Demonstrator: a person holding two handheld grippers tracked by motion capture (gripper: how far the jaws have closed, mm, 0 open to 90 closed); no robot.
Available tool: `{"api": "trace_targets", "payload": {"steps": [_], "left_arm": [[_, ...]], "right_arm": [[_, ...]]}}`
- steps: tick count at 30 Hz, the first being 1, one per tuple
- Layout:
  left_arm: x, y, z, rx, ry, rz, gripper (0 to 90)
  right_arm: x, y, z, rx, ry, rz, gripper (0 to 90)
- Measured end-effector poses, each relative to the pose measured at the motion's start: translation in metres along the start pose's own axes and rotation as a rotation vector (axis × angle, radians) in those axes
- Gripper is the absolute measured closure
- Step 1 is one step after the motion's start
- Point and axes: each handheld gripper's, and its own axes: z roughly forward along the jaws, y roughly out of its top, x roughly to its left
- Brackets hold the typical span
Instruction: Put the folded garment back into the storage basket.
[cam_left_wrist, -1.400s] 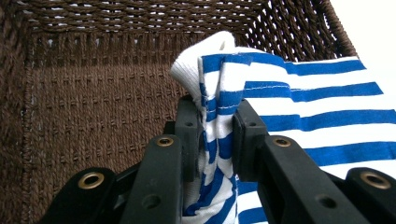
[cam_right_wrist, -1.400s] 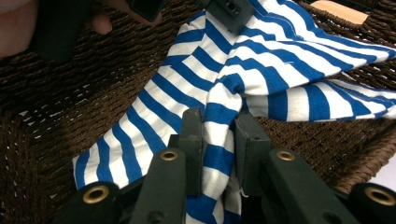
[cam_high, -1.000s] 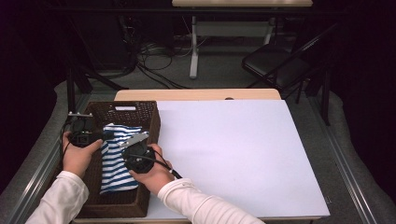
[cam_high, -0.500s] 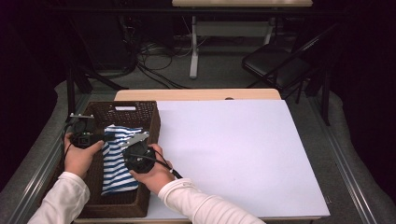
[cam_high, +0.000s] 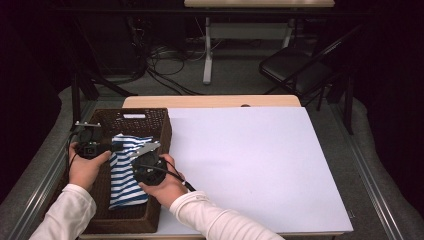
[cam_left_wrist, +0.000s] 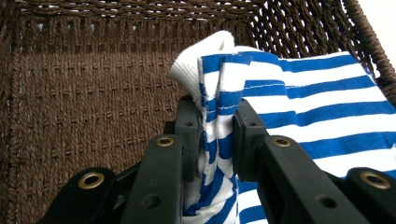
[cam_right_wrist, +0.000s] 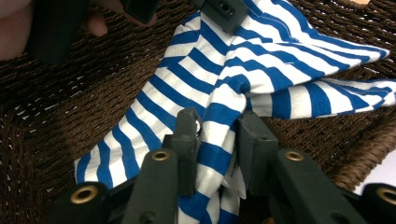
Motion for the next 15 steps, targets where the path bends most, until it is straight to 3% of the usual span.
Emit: {"api": "trace_targets", "payload": {"steps": [6, 10, 15], "left_arm": [[0.002, 0.001, 0.004, 0.023, 0.015, -0.001, 75.7], [0.004, 0.002, 0.007, 0.032, 0.047, 0.008, 74.8], [0.008, 0.002, 0.009, 0.033, 0.076, -0.017, 65.9]], "right_arm": [[-0.002, -0.002, -0.004, -0.016, 0.010, 0.011, 65.0], [-0.003, -0.001, -0.010, -0.043, 0.012, 0.008, 58.6], [-0.004, -0.001, -0.018, -0.083, 0.007, 0.000, 49.5]]}}
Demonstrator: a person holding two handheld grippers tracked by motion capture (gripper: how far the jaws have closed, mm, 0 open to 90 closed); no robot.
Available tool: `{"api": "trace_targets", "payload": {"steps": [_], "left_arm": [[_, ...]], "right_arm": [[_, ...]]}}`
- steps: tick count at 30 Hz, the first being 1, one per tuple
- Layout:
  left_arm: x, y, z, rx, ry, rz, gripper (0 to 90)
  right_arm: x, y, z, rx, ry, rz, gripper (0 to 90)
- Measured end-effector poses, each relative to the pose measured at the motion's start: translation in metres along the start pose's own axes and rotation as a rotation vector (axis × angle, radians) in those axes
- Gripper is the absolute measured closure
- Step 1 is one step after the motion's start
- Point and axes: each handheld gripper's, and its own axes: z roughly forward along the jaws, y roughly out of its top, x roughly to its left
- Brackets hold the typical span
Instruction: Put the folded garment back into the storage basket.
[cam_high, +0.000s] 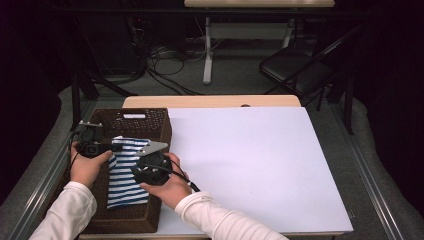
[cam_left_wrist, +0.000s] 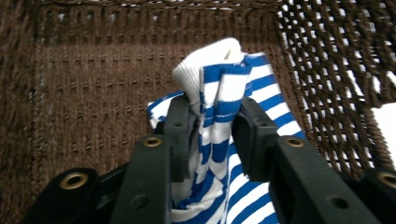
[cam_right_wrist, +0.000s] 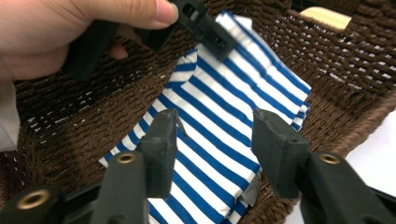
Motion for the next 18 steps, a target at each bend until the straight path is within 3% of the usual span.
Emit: {"api": "trace_targets", "payload": {"steps": [2, 9, 18], "left_arm": [[0.001, 0.000, -0.001, -0.015, 0.009, -0.010, 59.8], [0.003, 0.000, -0.003, -0.020, 0.044, -0.014, 52.0], [0.002, 0.000, -0.006, -0.037, 0.068, 0.005, 46.2]], "right_arm": [[0.000, 0.000, -0.003, -0.013, -0.001, 0.000, 46.4], [-0.001, 0.000, -0.010, -0.036, 0.006, -0.011, 43.4], [0.001, 0.001, -0.015, -0.054, 0.022, -0.016, 41.2]]}}
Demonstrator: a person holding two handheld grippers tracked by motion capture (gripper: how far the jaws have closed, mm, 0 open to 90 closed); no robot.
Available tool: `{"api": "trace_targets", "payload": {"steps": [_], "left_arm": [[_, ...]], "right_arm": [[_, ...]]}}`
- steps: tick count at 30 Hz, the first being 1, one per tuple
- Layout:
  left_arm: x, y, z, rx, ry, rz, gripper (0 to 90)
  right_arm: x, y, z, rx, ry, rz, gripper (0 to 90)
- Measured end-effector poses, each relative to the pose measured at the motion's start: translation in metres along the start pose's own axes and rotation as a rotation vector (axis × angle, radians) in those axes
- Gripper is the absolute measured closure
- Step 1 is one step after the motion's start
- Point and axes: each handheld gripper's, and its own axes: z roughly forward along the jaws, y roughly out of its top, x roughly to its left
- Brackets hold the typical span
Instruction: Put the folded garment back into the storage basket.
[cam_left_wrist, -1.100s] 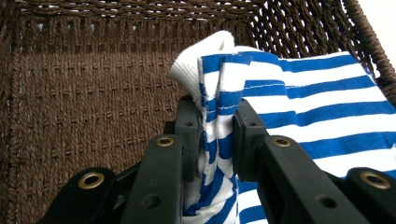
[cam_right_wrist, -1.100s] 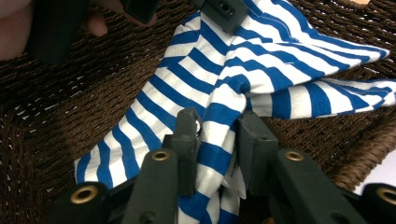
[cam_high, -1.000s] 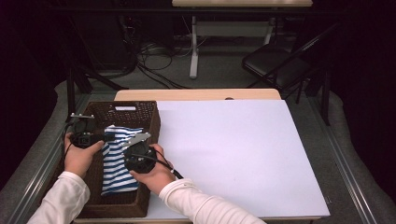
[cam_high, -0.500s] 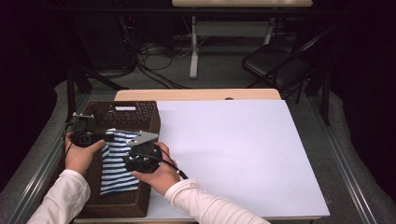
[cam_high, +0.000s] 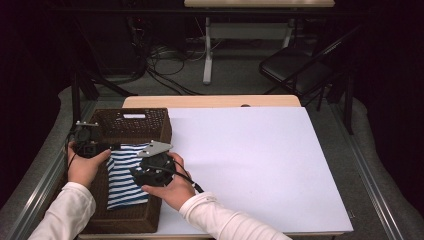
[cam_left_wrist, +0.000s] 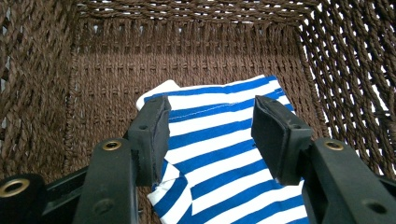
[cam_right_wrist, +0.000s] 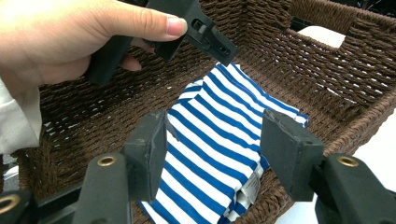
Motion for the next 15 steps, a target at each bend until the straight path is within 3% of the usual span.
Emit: {"api": "trace_targets", "payload": {"steps": [5, 15], "left_arm": [[-0.0014, -0.0006, -0.0018, -0.034, 0.015, 0.039, 48.0], [-0.0011, -0.0008, -0.0087, -0.065, -0.015, 0.071, 46.2]], "right_arm": [[0.0000, 0.0006, -0.0012, -0.003, 0.011, 0.007, 37.5], [-0.0009, 0.0011, -0.0037, 0.003, 0.000, -0.005, 29.0]]}}
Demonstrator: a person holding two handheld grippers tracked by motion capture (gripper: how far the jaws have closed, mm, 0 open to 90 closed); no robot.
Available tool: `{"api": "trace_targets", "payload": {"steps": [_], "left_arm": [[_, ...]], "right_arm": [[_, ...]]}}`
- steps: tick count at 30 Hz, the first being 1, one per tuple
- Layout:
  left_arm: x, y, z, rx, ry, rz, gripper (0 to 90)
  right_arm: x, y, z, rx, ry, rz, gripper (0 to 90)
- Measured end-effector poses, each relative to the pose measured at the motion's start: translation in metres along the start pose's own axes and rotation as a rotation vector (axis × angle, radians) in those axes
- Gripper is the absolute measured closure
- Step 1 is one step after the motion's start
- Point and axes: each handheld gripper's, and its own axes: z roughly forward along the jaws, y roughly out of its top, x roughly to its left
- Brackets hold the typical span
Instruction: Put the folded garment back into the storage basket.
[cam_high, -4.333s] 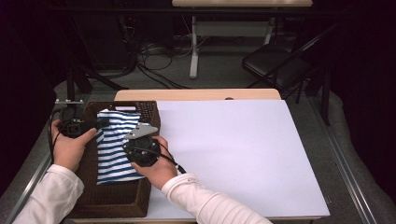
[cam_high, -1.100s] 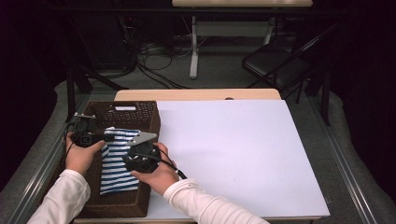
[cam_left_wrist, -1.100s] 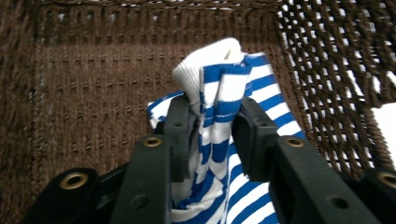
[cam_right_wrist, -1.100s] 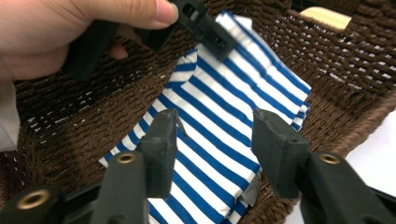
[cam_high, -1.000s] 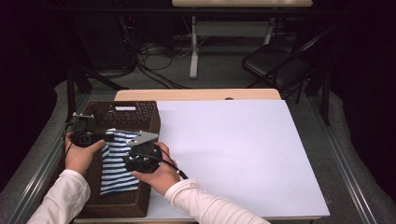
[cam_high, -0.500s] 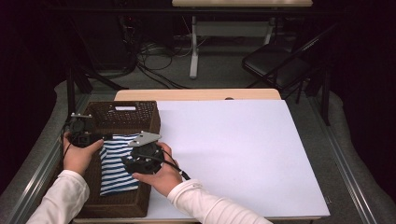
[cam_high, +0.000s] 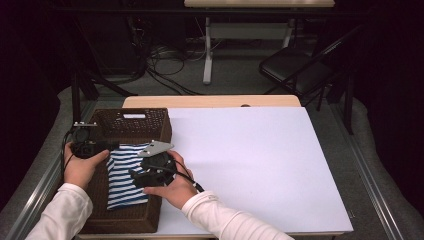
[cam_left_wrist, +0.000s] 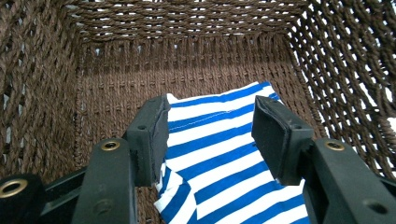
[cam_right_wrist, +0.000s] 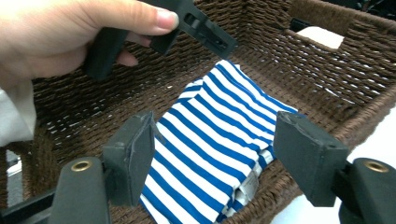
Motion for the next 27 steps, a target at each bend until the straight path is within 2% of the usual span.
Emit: {"api": "trace_targets", "payload": {"steps": [3, 6, 9, 14, 17, 19, 21, 24, 27], "left_arm": [[-0.001, 0.000, -0.001, -0.011, -0.006, 0.004, 44.6], [-0.002, 0.001, -0.002, -0.006, -0.017, 0.005, 44.6], [-0.005, 0.002, -0.002, 0.000, -0.007, 0.014, 42.1], [-0.009, 0.002, 0.002, 0.025, 0.008, 0.017, 28.5], [-0.011, 0.003, 0.003, 0.033, 0.020, 0.024, 21.6], [-0.012, 0.003, 0.004, 0.030, 0.030, 0.023, 14.9], [-0.014, 0.003, 0.004, 0.023, 0.037, 0.024, 12.7], [-0.016, 0.003, 0.004, 0.013, 0.039, 0.026, 2.6], [-0.020, 0.002, 0.002, 0.001, 0.047, 0.034, 0.1]], "right_arm": [[0.000, 0.000, -0.002, -0.004, -0.037, -0.012, 26.3], [-0.002, 0.001, -0.004, -0.006, -0.027, -0.008, 24.6], [-0.004, 0.001, -0.005, -0.006, -0.018, -0.005, 22.9], [-0.007, 0.002, -0.008, -0.011, 0.006, 0.012, 16.5], [-0.008, 0.002, -0.009, -0.009, -0.002, 0.010, 14.7], [-0.009, 0.002, -0.009, -0.004, -0.007, 0.005, 13.8], [-0.010, 0.001, -0.010, -0.001, -0.010, 0.004, 11.5], [-0.013, 0.001, -0.013, 0.005, -0.016, 0.002, 9.1], [-0.014, 0.000, -0.016, 0.002, -0.024, 0.011, 4.3]]}}
